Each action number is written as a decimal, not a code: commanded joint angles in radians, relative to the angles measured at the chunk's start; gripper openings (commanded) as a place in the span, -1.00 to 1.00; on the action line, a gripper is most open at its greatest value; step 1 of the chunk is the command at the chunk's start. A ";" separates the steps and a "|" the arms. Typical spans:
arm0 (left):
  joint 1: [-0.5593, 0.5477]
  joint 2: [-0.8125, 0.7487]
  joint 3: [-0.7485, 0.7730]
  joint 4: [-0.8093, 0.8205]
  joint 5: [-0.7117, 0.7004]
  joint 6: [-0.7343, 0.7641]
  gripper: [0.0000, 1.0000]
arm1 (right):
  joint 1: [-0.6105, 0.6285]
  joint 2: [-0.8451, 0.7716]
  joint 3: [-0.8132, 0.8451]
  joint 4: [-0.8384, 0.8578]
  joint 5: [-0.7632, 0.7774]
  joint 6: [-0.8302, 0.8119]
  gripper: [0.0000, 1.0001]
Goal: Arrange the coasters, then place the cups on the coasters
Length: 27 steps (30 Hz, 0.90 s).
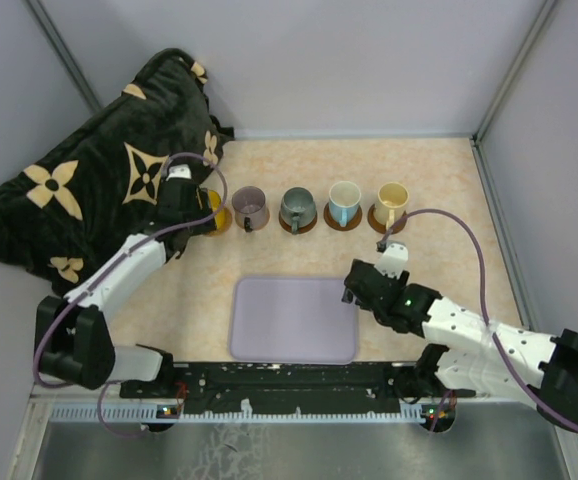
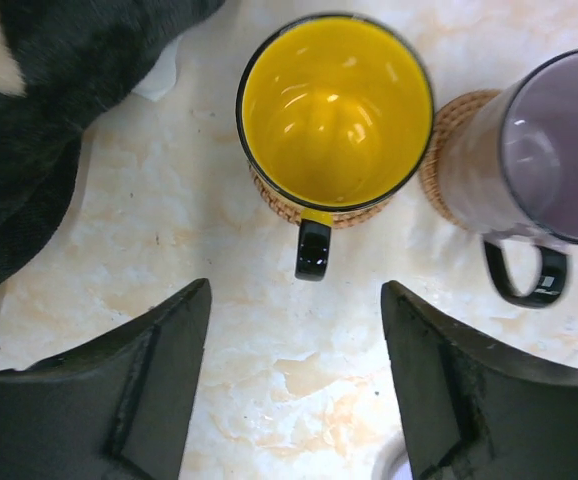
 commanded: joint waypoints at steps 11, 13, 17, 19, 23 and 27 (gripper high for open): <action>0.009 -0.319 0.034 -0.148 -0.069 0.034 0.69 | -0.422 -0.100 0.151 -0.019 0.029 -0.218 0.61; 0.013 -0.338 0.044 -0.181 -0.077 0.041 0.72 | -0.490 -0.145 0.160 -0.034 0.026 -0.227 0.61; 0.017 -0.366 0.066 -0.249 -0.096 0.034 0.90 | -0.581 -0.234 0.172 -0.091 0.032 -0.224 0.62; 0.017 -0.397 0.066 -0.271 -0.109 0.031 0.99 | -0.587 -0.273 0.177 -0.123 0.052 -0.215 0.62; 0.017 -0.479 0.069 -0.311 -0.165 0.036 0.99 | -0.588 -0.338 0.183 -0.183 0.089 -0.190 0.63; 0.017 -0.565 0.088 -0.360 -0.182 0.046 0.99 | -0.587 -0.401 0.190 -0.234 0.134 -0.165 0.63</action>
